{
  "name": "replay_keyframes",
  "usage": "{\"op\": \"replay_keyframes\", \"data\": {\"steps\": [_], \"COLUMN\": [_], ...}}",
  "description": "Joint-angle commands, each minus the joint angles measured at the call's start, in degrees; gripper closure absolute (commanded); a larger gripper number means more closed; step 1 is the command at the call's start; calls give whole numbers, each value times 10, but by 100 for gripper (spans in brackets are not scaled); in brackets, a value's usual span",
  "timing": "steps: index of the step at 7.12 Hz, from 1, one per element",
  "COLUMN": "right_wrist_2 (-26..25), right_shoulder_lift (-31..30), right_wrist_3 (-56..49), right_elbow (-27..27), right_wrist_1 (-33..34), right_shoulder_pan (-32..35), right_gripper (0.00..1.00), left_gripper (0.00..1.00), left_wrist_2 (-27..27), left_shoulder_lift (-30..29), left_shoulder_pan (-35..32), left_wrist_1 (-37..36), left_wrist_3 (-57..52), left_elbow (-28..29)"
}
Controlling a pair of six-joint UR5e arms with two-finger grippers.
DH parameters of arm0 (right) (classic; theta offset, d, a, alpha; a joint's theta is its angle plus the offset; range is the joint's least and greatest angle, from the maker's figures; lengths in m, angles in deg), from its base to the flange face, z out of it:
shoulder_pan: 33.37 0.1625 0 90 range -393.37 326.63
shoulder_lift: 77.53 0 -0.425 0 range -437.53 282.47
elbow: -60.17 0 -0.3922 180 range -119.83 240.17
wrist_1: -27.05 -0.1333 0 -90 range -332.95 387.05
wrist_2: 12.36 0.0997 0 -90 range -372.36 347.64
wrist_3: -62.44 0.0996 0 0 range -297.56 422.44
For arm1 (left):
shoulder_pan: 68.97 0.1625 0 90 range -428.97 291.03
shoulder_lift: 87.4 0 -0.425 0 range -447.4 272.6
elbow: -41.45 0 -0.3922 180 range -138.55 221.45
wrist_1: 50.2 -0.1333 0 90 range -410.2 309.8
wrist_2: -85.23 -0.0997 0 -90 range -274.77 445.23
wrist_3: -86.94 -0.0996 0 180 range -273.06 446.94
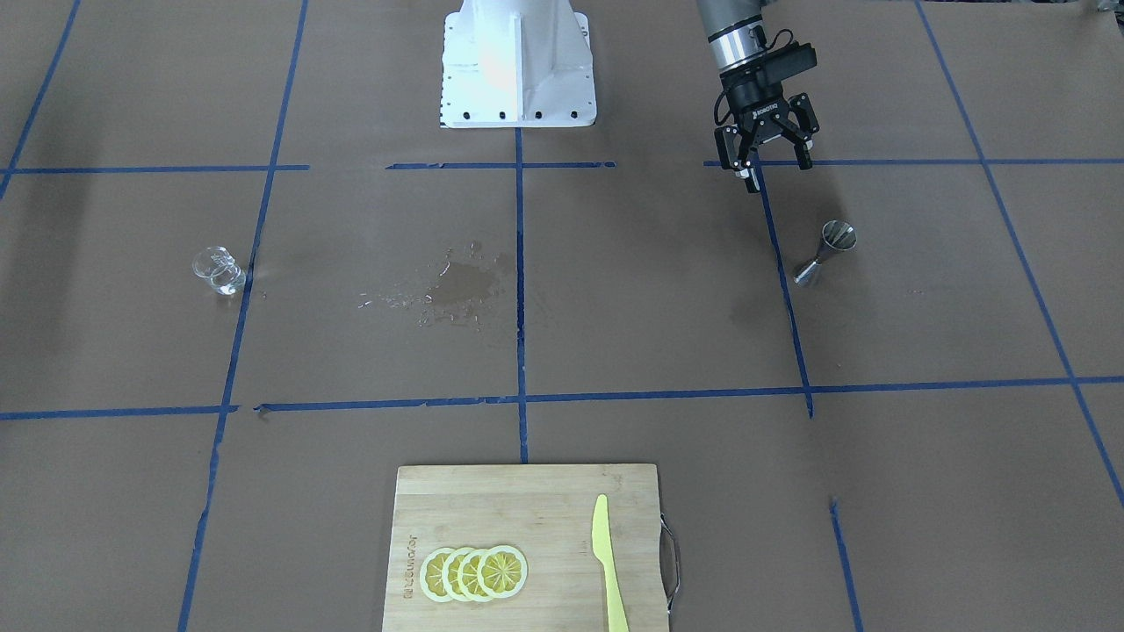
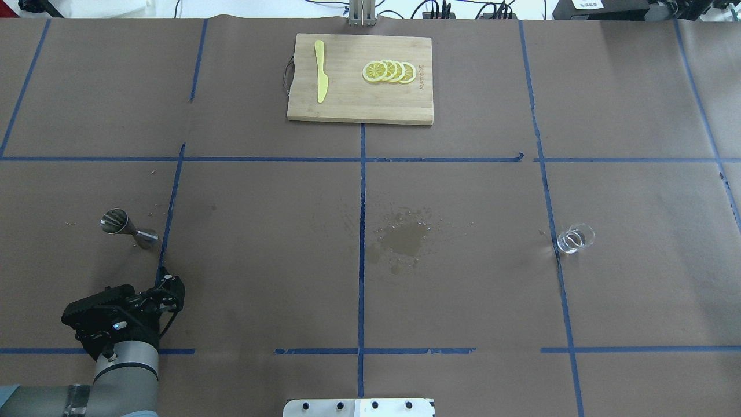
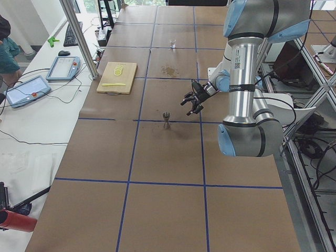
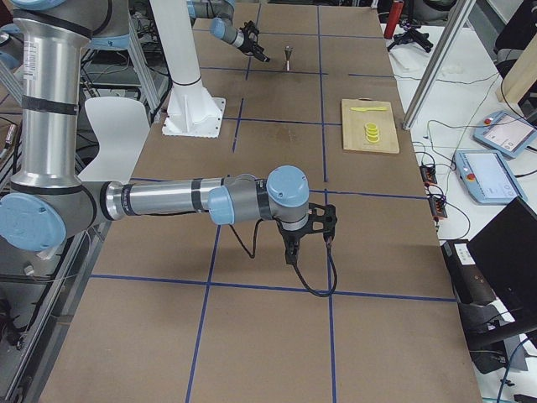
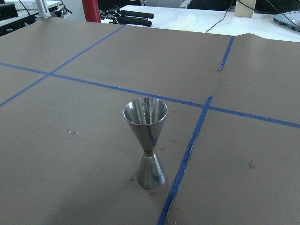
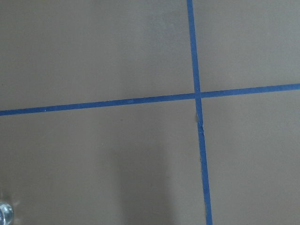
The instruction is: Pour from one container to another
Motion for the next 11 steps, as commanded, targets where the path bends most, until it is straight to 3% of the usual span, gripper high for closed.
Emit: {"op": "replay_keyframes", "data": {"steps": [1, 4, 6, 9, 11], "right_wrist_2": [1, 1, -2, -34, -105], "right_shoulder_lift": [1, 2, 2, -6, -41], "right_wrist_3": [1, 2, 15, 186, 320], "right_elbow": [1, 4, 6, 96, 127], "right_wrist_1": [0, 0, -1, -14, -114], "right_shoulder_pan": [0, -1, -7, -62, -134], "right_gripper": [0, 0, 0, 0, 0], "left_gripper": [3, 3, 3, 4, 4], "left_wrist_2": [-8, -9, -11, -11, -14], "left_shoulder_lift": [-3, -11, -58, -63, -63], "left_shoulder_pan": [-16, -39, -62, -81, -83], "left_wrist_1": [-5, -10, -10, -10, -10], "left_wrist_3": [14, 17, 21, 30, 49], "left_elbow": [51, 77, 108, 124, 146]}}
